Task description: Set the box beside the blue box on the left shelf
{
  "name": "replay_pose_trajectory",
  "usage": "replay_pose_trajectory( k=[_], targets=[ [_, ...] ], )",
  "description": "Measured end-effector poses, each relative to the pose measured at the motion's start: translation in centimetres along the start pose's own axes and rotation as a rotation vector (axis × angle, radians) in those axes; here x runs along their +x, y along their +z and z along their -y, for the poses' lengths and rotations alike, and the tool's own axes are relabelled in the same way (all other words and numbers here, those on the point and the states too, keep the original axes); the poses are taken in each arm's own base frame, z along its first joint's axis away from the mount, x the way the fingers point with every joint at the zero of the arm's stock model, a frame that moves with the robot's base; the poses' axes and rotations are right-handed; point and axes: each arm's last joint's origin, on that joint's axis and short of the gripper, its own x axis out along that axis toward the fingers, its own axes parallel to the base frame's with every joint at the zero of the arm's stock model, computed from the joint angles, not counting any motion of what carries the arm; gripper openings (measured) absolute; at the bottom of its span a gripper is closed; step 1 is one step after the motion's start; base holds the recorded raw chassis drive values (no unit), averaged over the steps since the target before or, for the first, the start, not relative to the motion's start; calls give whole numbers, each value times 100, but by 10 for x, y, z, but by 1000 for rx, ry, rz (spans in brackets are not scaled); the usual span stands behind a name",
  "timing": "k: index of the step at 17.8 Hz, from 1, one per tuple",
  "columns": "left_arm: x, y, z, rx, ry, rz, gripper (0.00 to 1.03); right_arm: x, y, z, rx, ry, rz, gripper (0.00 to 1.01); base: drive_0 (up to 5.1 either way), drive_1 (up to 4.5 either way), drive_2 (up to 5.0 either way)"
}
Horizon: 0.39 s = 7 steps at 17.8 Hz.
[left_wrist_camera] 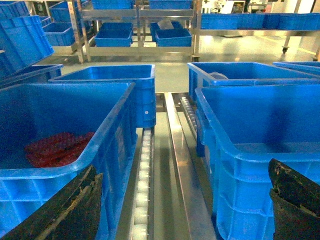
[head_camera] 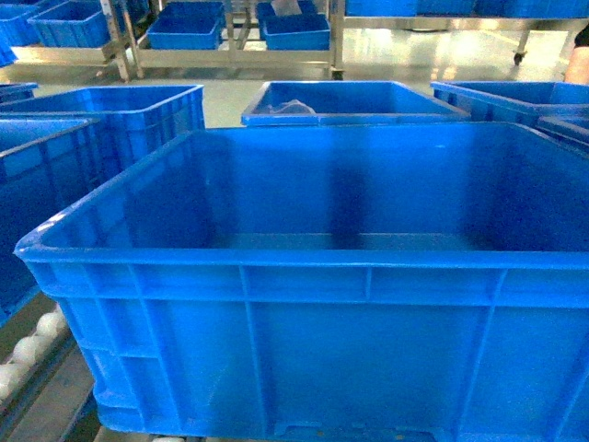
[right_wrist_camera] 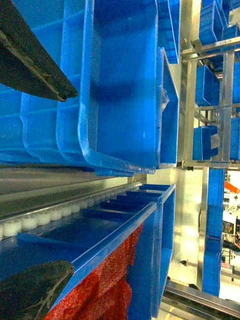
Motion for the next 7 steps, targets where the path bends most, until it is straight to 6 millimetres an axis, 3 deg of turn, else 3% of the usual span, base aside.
replay_pose_trajectory(
  k=[7],
  targets=[
    [0, 0, 0, 0, 0, 0, 98, 0, 0, 0, 0, 0, 0, 98, 0, 0, 0]
  ],
)
